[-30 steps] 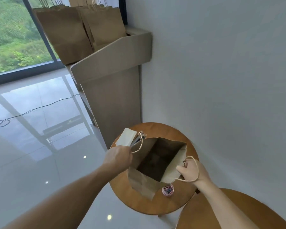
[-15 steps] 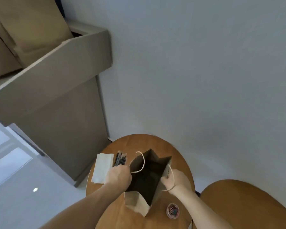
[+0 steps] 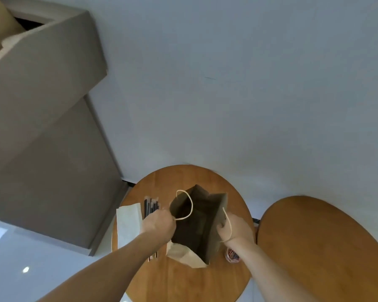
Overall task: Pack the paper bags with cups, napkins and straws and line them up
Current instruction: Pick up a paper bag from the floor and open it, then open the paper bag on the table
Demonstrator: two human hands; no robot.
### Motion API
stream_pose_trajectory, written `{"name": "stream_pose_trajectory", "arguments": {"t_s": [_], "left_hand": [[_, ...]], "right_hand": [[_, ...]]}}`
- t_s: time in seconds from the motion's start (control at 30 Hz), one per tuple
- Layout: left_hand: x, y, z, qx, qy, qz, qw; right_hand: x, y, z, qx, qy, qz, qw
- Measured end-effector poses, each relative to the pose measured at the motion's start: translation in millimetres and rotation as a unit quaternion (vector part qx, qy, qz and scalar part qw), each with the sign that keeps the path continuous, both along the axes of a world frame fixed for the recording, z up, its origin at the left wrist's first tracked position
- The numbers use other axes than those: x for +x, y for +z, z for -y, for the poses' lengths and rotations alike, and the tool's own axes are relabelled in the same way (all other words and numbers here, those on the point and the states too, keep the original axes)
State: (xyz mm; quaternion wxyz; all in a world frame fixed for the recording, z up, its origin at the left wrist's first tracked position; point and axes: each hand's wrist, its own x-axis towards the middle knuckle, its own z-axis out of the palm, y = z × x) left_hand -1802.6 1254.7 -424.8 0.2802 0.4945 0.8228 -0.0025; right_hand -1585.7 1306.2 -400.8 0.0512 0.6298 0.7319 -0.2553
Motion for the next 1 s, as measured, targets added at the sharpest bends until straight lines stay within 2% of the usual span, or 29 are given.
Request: {"name": "stream_pose_trajectory", "arguments": {"t_s": [0.1,0.23,0.33,0.6,0.7,0.83,1.0], "left_hand": [[-9.5,5.5,3.2,0.013,0.028,-0.008,0.999],[1.8,-3.0,6.1,-0.020,0.018,0.078,0.997],[-0.5,-4.3,5.9,-0.034,0.008,0.108,0.994],[-14.4,27.5,-5.6,-0.098,-0.098,0.172,0.975],[-13.2,47.1,-16.0,-0.087,-0.119,0.136,0.980],[-10.1,76.5,-26.7,-0.023,-0.118,0.036,0.992],[-13.8,129.4,-35.3,0.044,-0.103,-0.049,0.992]], "right_hand": [[1.2,1.2,-11.4,0.006,0.014,-0.029,0.999],[-4.7,-8.0,-16.5,-0.054,0.036,-0.074,0.995],[-7.2,-11.3,-20.0,-0.090,0.023,-0.126,0.988],[10.0,-1.1,-34.6,-0.119,0.024,-0.155,0.980],[18.2,10.5,-43.9,-0.097,0.024,-0.152,0.983],[12.9,33.5,-59.5,-0.035,0.028,-0.152,0.987],[-23.3,73.1,-75.7,0.034,0.079,-0.169,0.982]]}}
